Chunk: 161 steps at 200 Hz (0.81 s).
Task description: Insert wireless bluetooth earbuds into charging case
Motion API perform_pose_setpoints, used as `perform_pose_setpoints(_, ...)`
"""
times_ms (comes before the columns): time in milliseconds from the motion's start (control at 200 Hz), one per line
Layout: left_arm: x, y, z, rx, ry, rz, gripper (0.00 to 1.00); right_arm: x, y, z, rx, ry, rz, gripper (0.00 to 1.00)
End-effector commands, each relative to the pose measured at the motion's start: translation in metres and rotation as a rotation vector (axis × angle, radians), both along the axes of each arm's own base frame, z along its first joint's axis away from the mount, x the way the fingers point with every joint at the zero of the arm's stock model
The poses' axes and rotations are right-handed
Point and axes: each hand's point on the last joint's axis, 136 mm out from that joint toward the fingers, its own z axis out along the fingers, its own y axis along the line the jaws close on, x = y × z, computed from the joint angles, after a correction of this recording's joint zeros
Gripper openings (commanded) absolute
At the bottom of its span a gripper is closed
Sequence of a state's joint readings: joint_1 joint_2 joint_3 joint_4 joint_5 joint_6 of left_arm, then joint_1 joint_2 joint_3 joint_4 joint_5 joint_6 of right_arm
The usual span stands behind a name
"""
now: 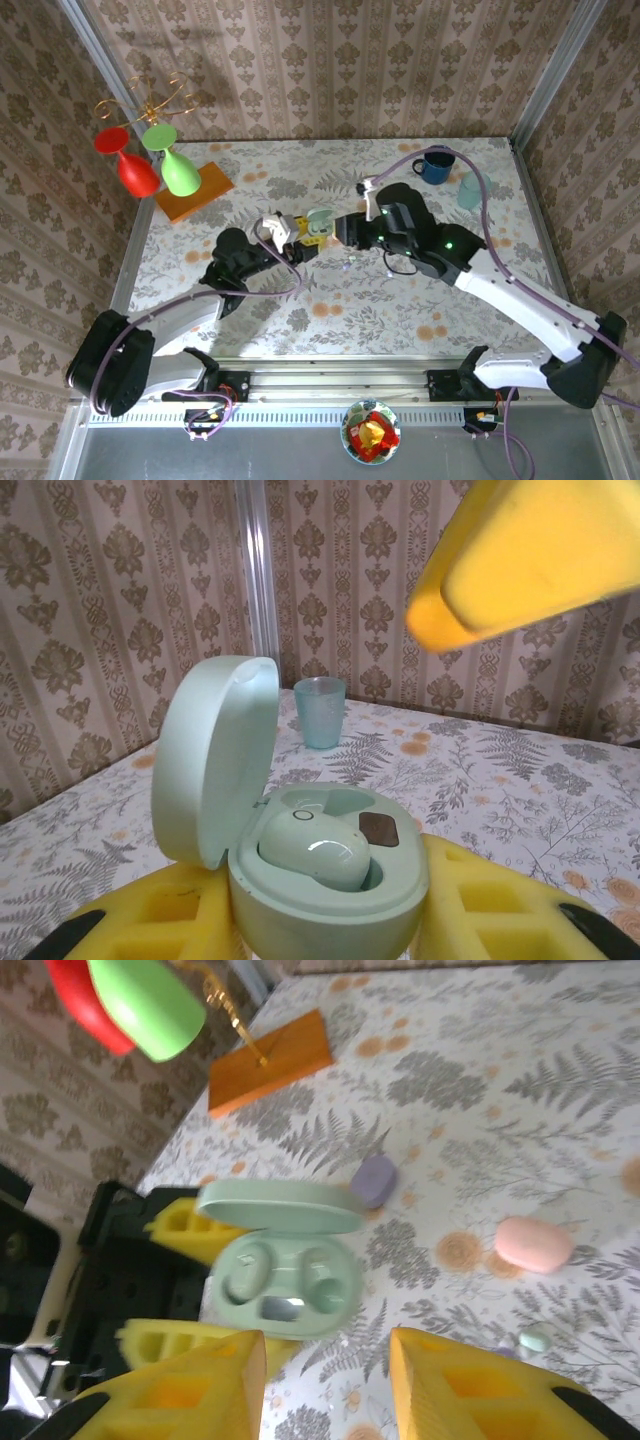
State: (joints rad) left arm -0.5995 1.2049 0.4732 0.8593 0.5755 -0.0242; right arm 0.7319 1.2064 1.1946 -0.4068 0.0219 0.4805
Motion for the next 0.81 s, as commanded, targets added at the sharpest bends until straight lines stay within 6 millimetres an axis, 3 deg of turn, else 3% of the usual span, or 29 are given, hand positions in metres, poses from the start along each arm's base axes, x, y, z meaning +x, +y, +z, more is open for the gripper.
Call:
perform_pose_setpoints(0,-0.006,0.009,0.01,-0.038,-0.011,0.002,0.28,0.015,-0.027,-0.007,0.048,-0.005,-0.115,0.39)
perform_pose_setpoints(160,-0.01,0.016,0.01,-0.037,-0.007,0.011,0.28,0.035,-0.06,-0.059,0.083,0.102,-0.215,0.42)
perform_pose_setpoints(285,-0.013,0.018,0.011,-0.036,-0.008,0.008,0.29,0.048,-0.063,-0.107,0.046,0.21,-0.202,0.45)
perform_pose_setpoints(575,-0.015,0.021,0.009,-0.029,-0.002,0.017,0.28,0.063,-0.041,-0.204,0.045,0.524,-0.194,0.46)
perform_pose_setpoints(800,-0.014,0.021,0.007,-0.023,0.002,0.02,0.28,0.066,-0.025,-0.245,0.064,0.616,-0.186,0.46)
